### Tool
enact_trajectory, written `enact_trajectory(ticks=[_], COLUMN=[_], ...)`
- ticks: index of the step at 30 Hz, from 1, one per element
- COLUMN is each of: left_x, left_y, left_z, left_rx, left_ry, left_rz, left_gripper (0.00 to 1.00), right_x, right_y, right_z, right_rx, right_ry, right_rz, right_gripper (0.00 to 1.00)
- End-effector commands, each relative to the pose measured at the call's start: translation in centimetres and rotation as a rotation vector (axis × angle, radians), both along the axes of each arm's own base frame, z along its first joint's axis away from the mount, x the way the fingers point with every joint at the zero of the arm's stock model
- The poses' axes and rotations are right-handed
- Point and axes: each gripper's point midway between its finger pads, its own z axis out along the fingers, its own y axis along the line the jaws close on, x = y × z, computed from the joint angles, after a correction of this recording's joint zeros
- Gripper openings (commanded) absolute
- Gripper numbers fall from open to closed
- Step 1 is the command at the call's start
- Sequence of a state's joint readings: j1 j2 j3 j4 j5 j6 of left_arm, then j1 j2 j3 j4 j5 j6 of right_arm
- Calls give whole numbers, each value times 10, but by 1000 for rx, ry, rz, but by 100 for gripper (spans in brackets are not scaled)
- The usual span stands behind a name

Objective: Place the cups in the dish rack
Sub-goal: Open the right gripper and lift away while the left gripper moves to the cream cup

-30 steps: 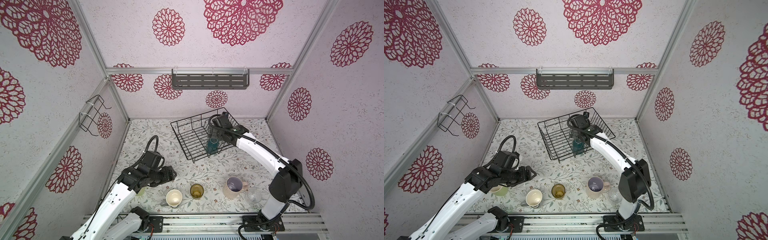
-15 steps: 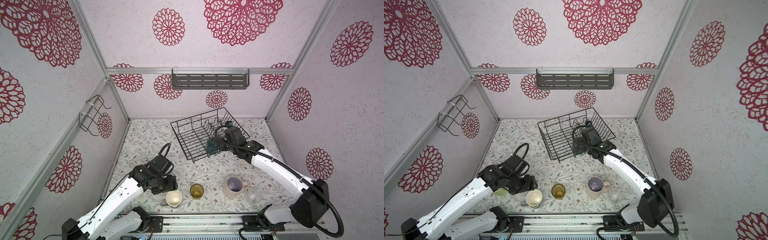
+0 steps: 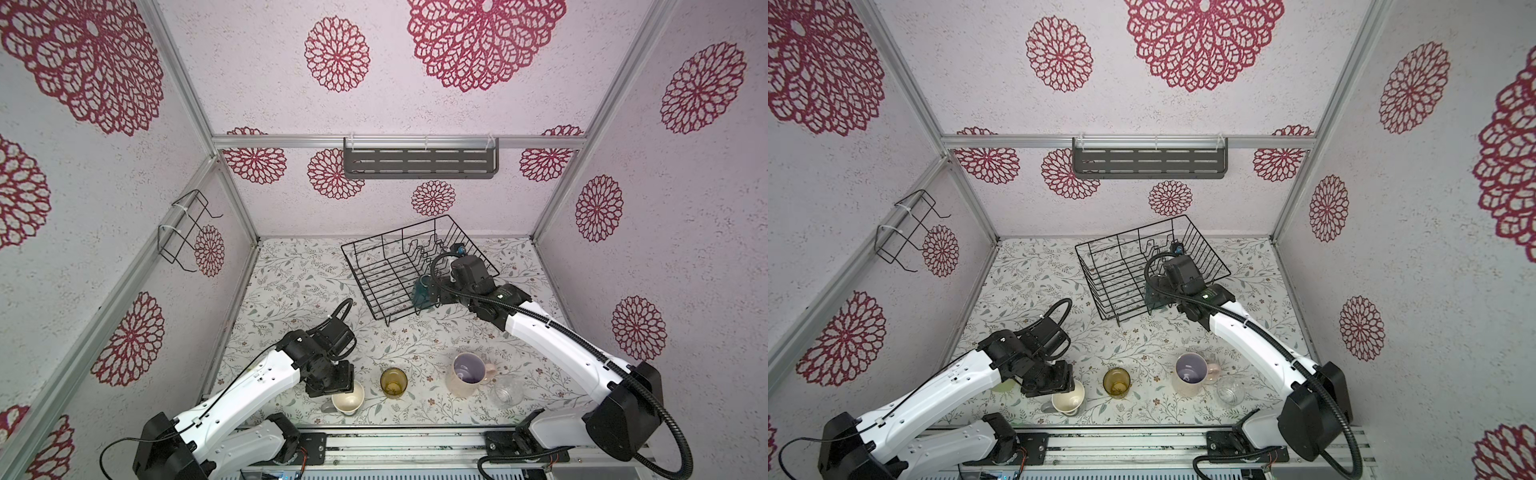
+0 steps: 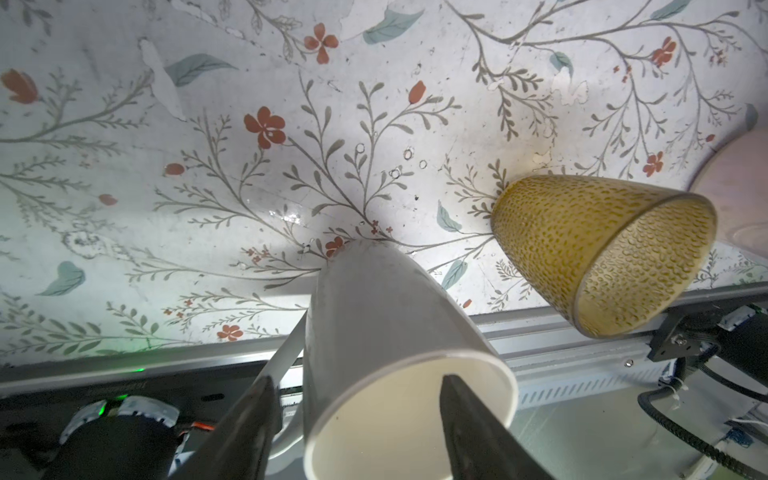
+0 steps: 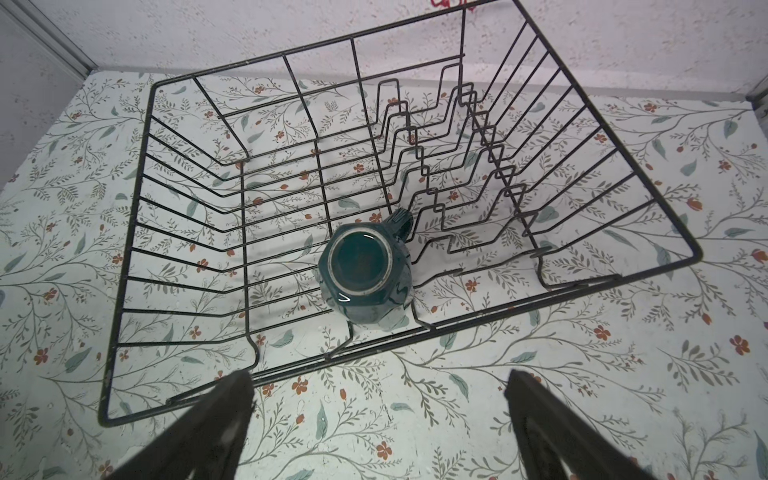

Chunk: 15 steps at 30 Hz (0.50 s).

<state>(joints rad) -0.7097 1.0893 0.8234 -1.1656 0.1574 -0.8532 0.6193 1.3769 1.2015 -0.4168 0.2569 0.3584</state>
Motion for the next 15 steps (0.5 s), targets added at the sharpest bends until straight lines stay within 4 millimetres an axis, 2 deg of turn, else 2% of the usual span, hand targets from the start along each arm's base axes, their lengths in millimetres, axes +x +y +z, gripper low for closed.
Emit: enact_trajectory(ticks=[1, 8, 11, 15], left_x=[0, 10, 16, 19], left_y=[3, 0, -12, 1], left_z=[-8, -12, -12, -20], left_rx=[30, 29, -22, 64], left_ry=[-3, -34, -51, -56], left_rz=[14, 36, 23, 56], left_gripper=[61, 45, 42, 36], right_x=[0, -5, -6, -10], right_y=[-2, -3, -7, -14], right_z=[24, 23, 22, 31], right_rx=[30, 52, 60, 84], right_ry=[-58, -58, -69, -107], right_rz=[1, 0, -23, -43], right_gripper=[97, 97, 97, 97])
